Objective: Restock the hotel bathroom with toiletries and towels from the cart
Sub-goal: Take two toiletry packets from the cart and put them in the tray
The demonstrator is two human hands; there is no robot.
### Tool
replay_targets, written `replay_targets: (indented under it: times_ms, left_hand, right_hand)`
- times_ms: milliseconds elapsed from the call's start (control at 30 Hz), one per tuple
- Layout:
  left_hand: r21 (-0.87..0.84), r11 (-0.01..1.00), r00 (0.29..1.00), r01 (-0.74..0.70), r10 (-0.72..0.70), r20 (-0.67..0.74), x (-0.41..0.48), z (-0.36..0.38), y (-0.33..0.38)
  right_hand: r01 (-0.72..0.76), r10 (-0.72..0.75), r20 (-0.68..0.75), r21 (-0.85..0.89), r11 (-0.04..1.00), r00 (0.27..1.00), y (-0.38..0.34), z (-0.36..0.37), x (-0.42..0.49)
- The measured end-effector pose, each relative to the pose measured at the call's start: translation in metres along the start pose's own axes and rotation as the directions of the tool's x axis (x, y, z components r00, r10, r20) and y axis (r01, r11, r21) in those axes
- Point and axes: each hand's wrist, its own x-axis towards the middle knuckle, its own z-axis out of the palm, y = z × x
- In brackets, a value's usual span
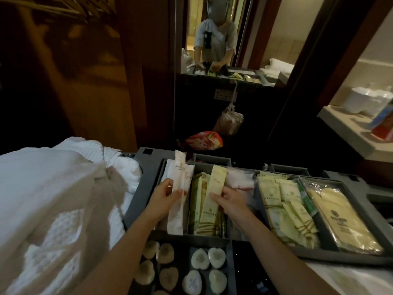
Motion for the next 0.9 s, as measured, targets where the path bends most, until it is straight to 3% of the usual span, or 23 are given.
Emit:
replay_targets:
  times_ms: [100,233,333,467,633,733,900]
  left_hand:
    - [0.003,1.000,1.000,0.013,-0.013,0.020,-0.007,0.001,0.019]
    - [0.017,1.000,0.996,0.006,-0.004,-0.087,-0.022,-0.003,0.043]
    - [-0.058,0.998,0.987,0.038,-0.046,-0.154,-0.042,-0.010,0.054]
    - [-0.067,0.992,0.981,0.107,-0.116,-0.158,-0.080,-0.018,0.067]
    - [-0.120,0.972,0.931,0.200,-0.227,-0.287,-0.131,-0.022,0.081]
    - [-0.256,0.943,0.904,0.214,-0.291,-0.314,-0.165,-0.017,0.084]
    - [-0.265,0.931,0.825,0.251,-0.349,-0.445,-0.230,-0.021,0.073]
  right_hand:
    - [0.015,-0.015,-0.036,0.001,1.000,0.999,-0.006,0.005,-0.012]
    - [0.146,-0.122,-0.200,0.112,0.983,0.972,-0.025,0.007,-0.023]
    - [0.150,-0.108,-0.188,0.223,0.963,0.976,-0.041,0.011,-0.030]
    - [0.022,-0.019,-0.012,0.394,0.919,1.000,-0.057,0.020,-0.040]
    - [-0.049,-0.038,0.242,0.342,0.938,0.969,-0.068,0.036,-0.058]
    - [-0.077,-0.040,0.408,0.266,0.961,0.912,-0.071,0.044,-0.073]
    - [-0.076,-0.019,0.646,0.119,0.990,0.763,-0.076,0.065,-0.108]
